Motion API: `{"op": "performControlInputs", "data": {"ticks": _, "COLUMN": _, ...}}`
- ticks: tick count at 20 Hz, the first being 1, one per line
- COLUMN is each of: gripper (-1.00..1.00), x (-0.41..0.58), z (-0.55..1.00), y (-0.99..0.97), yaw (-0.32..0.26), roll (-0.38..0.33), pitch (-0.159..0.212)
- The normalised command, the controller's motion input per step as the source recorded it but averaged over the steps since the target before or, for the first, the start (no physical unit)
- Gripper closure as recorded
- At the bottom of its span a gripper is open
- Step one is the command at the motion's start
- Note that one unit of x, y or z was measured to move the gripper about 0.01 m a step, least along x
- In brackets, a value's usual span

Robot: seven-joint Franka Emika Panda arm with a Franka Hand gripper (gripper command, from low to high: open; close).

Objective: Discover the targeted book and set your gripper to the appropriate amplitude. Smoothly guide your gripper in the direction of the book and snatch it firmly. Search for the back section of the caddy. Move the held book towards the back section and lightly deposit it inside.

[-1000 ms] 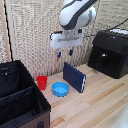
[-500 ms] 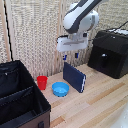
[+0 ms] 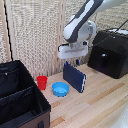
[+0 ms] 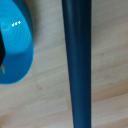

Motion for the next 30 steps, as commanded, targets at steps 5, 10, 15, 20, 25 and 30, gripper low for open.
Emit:
{"op": "performControlInputs", "data": {"ticks": 5, "gripper": -1.00, "x": 0.284, "z": -0.30, "y": -0.08, "yaw": 0.113, "roll": -0.012, "pitch": -0.004}}
{"op": "performControlInputs", "data": {"ticks": 10, "gripper": 1.00, "x": 0.231, "z": -0.14, "y": 0.00, "yaw": 0.127, "roll": -0.035, "pitch": -0.072}}
{"op": "performControlInputs", "data": {"ticks": 15, "gripper": 1.00, "x": 0.089, "z": -0.01, "y": -0.01, "yaw": 0.076, "roll": -0.004, "pitch": -0.038}}
{"op": "performControlInputs", "data": {"ticks": 20, "gripper": 1.00, "x": 0.000, "z": 0.01, "y": 0.00, "yaw": 0.000, "roll": 0.000, "pitch": -0.004}}
{"op": "performControlInputs", "data": {"ticks": 25, "gripper": 1.00, "x": 0.007, "z": 0.69, "y": -0.26, "yaw": 0.018, "roll": -0.033, "pitch": -0.057}}
{"op": "performControlInputs", "data": {"ticks": 30, "gripper": 1.00, "x": 0.081, "z": 1.00, "y": -0.35, "yaw": -0.002, "roll": 0.000, "pitch": 0.000}}
